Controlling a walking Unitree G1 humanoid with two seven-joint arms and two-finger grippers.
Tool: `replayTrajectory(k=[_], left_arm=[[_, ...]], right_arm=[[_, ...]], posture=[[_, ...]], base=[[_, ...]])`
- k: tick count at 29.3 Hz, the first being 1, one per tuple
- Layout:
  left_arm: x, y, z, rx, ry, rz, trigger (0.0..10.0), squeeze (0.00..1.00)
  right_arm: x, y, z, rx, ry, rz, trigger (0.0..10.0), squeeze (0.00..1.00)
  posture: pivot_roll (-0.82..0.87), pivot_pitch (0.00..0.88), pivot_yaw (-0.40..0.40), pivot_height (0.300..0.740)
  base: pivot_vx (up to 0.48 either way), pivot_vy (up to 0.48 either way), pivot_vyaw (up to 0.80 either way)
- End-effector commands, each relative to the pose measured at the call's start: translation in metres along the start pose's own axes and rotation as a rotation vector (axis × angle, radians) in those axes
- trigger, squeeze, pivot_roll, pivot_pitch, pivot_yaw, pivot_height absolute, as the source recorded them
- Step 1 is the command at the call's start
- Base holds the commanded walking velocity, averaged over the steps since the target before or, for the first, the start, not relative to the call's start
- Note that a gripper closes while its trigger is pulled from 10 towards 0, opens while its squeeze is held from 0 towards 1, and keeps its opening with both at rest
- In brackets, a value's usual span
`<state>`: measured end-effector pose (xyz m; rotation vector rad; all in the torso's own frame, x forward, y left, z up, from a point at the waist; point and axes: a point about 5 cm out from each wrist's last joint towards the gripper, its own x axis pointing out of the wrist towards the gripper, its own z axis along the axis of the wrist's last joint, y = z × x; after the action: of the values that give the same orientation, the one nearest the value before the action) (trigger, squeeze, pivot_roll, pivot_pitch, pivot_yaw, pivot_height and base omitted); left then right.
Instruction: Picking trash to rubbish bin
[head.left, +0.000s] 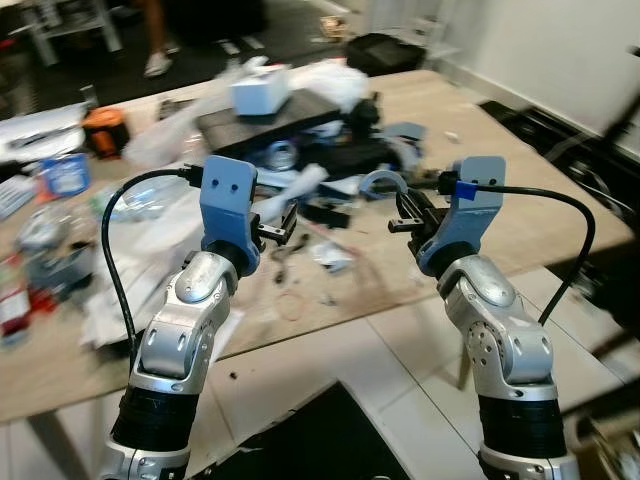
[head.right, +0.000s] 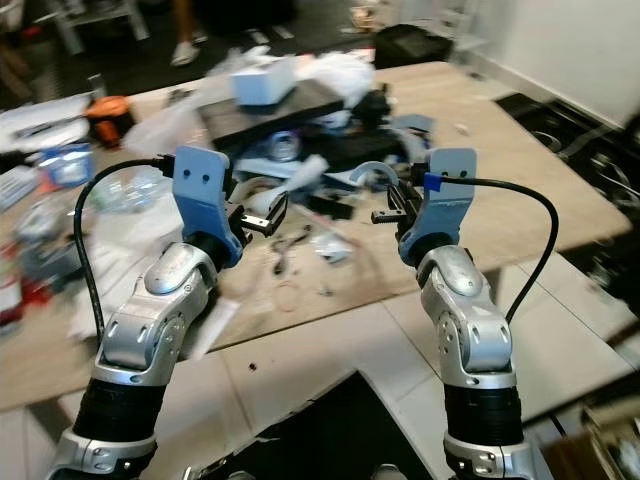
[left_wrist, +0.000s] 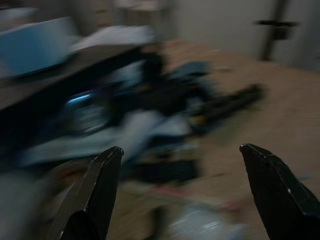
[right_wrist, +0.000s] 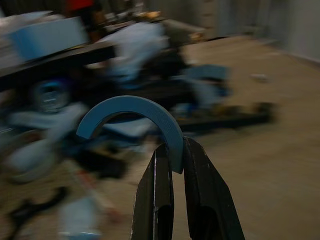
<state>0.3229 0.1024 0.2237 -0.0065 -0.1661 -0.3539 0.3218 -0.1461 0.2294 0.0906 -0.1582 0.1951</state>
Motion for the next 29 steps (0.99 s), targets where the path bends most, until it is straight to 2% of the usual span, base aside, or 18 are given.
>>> replayTrajectory(k=[1,16,20,29], left_arm=[[0.000,-0.004,0.001,-0.016,-0.009,-0.018,10.0,0.00],[-0.001,-0.003,0.001,-0.045,-0.020,-0.022,10.0,0.00],[0.000,0.000,-0.005,0.006,0.013,0.012,10.0,0.00],[-0.002,-0.001,-0.008,-0.013,0.022,0.007,10.0,0.00]], right_arm=[[-0.003,0.002,0.002,0.001,-0.022,-0.002,10.0,0.00],[-0.005,-0.002,0.002,0.009,-0.019,-0.019,10.0,0.00],[-0.006,-0.002,0.000,0.011,-0.010,-0.028,10.0,0.00],[-0.009,-0.009,-0.003,0.004,0.007,-0.051,10.0,0.00]], posture=[[0.00,0.128,0.053,0.740],[-0.01,0.130,0.048,0.740],[-0.01,0.125,0.046,0.740],[-0.01,0.124,0.044,0.740]], base=[[0.000,0.000,-0.80],[0.000,0.000,-0.80],[0.000,0.000,-0.80],[0.000,0.000,-0.80]])
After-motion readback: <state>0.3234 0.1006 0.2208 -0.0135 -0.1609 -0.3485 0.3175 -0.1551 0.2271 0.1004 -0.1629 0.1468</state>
